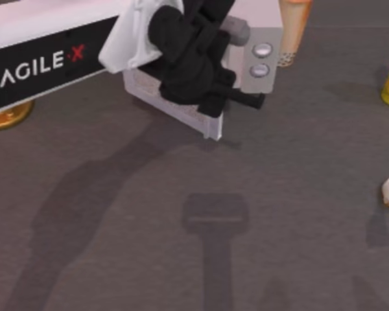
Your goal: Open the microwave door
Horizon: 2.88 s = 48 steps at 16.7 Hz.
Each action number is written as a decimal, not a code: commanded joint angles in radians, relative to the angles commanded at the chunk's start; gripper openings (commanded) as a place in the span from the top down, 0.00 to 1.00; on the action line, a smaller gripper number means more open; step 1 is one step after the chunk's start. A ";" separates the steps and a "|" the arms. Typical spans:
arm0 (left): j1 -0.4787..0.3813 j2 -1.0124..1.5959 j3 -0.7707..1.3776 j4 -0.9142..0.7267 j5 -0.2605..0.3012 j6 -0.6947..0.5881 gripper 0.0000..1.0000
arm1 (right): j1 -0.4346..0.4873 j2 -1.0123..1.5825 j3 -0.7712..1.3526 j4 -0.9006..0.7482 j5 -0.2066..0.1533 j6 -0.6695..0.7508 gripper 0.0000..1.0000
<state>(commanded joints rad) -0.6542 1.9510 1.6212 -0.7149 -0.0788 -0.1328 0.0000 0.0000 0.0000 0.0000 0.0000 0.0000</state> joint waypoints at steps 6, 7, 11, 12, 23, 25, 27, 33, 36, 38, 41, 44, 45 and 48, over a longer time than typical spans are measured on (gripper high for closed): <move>0.000 0.000 0.000 0.000 0.000 0.000 1.00 | 0.000 0.000 0.000 0.000 0.000 0.000 0.00; 0.000 0.000 0.000 0.000 0.000 0.000 1.00 | 0.000 0.000 0.000 0.000 0.000 0.000 0.00; -0.006 0.003 -0.003 0.000 0.007 -0.004 1.00 | 0.000 0.000 0.000 0.000 0.000 0.000 0.00; -0.005 0.001 -0.005 0.001 0.008 -0.001 1.00 | 0.000 0.000 0.000 0.000 0.000 0.000 0.00; 0.036 -0.080 -0.108 0.034 0.076 0.131 1.00 | 0.000 0.000 0.000 0.000 0.000 0.000 0.00; 0.036 -0.080 -0.108 0.034 0.076 0.131 1.00 | 0.000 0.000 0.000 0.000 0.000 0.000 0.00; 0.036 -0.080 -0.108 0.034 0.076 0.131 1.00 | 0.000 0.000 0.000 0.000 0.000 0.000 0.00; 0.036 -0.080 -0.108 0.034 0.076 0.131 1.00 | 0.000 0.000 0.000 0.000 0.000 0.000 0.00; 0.036 -0.080 -0.108 0.034 0.076 0.131 1.00 | 0.000 0.000 0.000 0.000 0.000 0.000 0.00; 0.036 -0.080 -0.108 0.034 0.076 0.131 1.00 | 0.000 0.000 0.000 0.000 0.000 0.000 0.00; 0.036 -0.080 -0.108 0.034 0.076 0.131 1.00 | 0.000 0.000 0.000 0.000 0.000 0.000 0.00; 0.036 -0.080 -0.108 0.034 0.076 0.131 1.00 | 0.000 0.000 0.000 0.000 0.000 0.000 0.00; 0.031 -0.076 -0.111 0.034 0.083 0.127 1.00 | 0.000 0.000 0.000 0.000 0.000 0.000 0.00; 0.044 -0.093 -0.132 0.036 0.100 0.161 1.00 | 0.000 0.000 0.000 0.000 0.000 0.000 0.00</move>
<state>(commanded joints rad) -0.6104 1.8577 1.4896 -0.6785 0.0211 0.0287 0.0000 0.0000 0.0000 0.0000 0.0000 0.0000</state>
